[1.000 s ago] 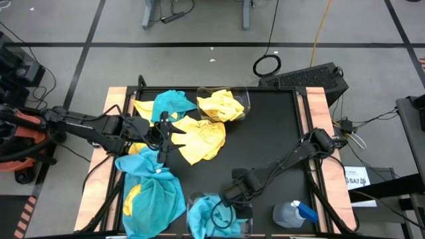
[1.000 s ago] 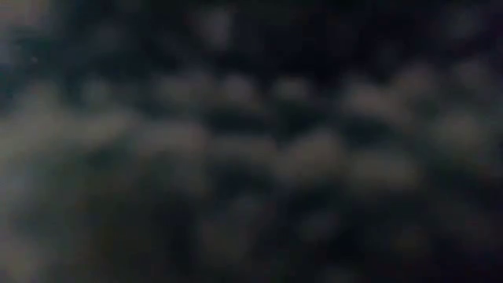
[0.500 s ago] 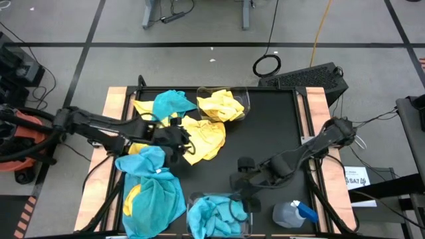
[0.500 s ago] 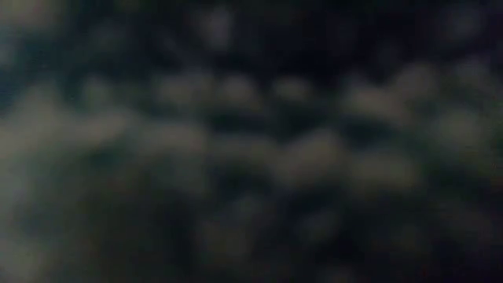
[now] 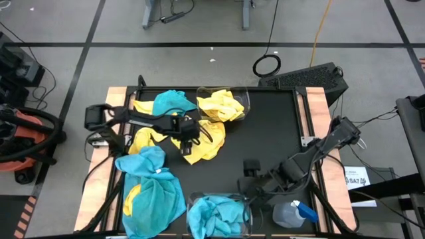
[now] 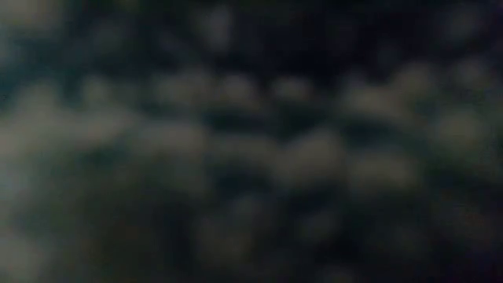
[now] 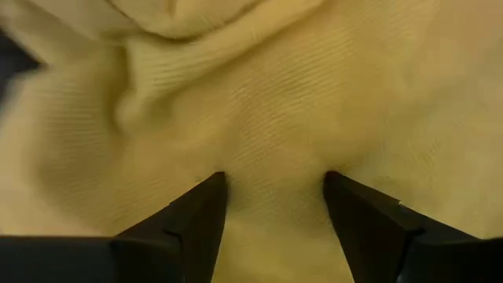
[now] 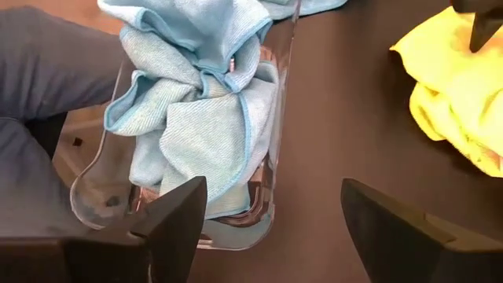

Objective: Sort microfiber towel by color & place in baskets
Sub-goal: Put the yellow towel into the top transparent bin

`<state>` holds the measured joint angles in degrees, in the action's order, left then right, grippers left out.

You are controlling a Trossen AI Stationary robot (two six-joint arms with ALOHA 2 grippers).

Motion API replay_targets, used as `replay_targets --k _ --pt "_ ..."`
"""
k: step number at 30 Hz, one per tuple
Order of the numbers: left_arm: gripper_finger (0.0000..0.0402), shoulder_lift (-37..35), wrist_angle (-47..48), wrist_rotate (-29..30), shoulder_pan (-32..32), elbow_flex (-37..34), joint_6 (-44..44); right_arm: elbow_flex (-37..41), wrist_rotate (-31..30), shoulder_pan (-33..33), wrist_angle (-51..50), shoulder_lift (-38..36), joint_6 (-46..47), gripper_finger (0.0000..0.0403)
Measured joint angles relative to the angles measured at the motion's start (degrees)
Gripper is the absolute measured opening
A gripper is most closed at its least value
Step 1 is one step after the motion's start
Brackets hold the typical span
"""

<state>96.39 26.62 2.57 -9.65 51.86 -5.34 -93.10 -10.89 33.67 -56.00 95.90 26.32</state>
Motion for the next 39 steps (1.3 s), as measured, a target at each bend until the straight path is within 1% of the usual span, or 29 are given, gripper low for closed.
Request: replay_targets --k 3,5,13,15,16,18,19,21,25,26,28,31,37,39 --pt "0.0196 2.12 -1.11 -3.15 -1.13 0.24 -0.05 0.0 -0.91 0.57 -0.14 0.04 0.07 0.0285" --pt "0.017 2.65 -1.97 -4.21 -1.43 0.26 -0.05 0.0 -1.45 0.7 -0.12 0.05 0.12 0.0285" --pt "0.0039 0.43 -1.66 -4.46 -0.7 -0.02 0.39 0.0 -1.47 0.68 -0.11 0.09 0.19 0.0285" --pt "0.0017 -0.64 -1.19 -4.46 -0.27 -0.13 0.43 0.0 -1.58 0.68 -0.08 0.09 0.16 0.0285" --pt "0.0012 -1.35 -1.17 -4.45 -0.04 -0.13 0.52 0.0 -1.58 0.68 -0.08 0.09 0.16 0.0285" --pt "0.0012 -2.57 -1.31 -4.44 0.37 -0.13 1.29 0.0 -1.58 0.68 -0.08 0.09 0.14 0.0285" --pt "0.0019 -3.18 -1.31 -4.45 0.56 -0.13 1.67 0.0 -1.58 0.68 -0.06 0.09 0.14 0.0285" --pt "0.0045 -4.38 -1.28 -4.44 1.11 -0.13 1.92 0.0 -1.58 0.68 -0.05 0.09 0.14 0.0285" --pt "0.0111 -6.44 -1.43 -4.17 2.12 -0.11 1.92 0.0 -1.61 0.68 -0.03 0.09 0.08 0.0285" --pt "0.0123 -6.7 -1.39 -4.14 2.29 -0.11 1.92 0.0 -1.61 0.68 -0.01 0.09 0.08 0.0285" --pt "0.0135 -7.11 -0.83 -4.04 2.34 -0.11 1.94 0.0 -1.61 0.68 0.01 0.09 0.03 0.0285" --pt "0.0126 -7.13 0.35 -3.81 2.31 -0.09 2.05 0.0 -2.72 0.7 0.02 0.09 -0.01 0.0285" --pt "0.0063 -7.14 0.98 -3.74 2.38 -0.07 2.07 0.0 -2.76 0.72 0.03 0.09 -0.03 0.0285" --pt "0.0054 -7.14 0.91 -3.64 2.68 -0.07 2.03 0.0 -2.8 0.84 0.03 0.09 0.05 0.0285"
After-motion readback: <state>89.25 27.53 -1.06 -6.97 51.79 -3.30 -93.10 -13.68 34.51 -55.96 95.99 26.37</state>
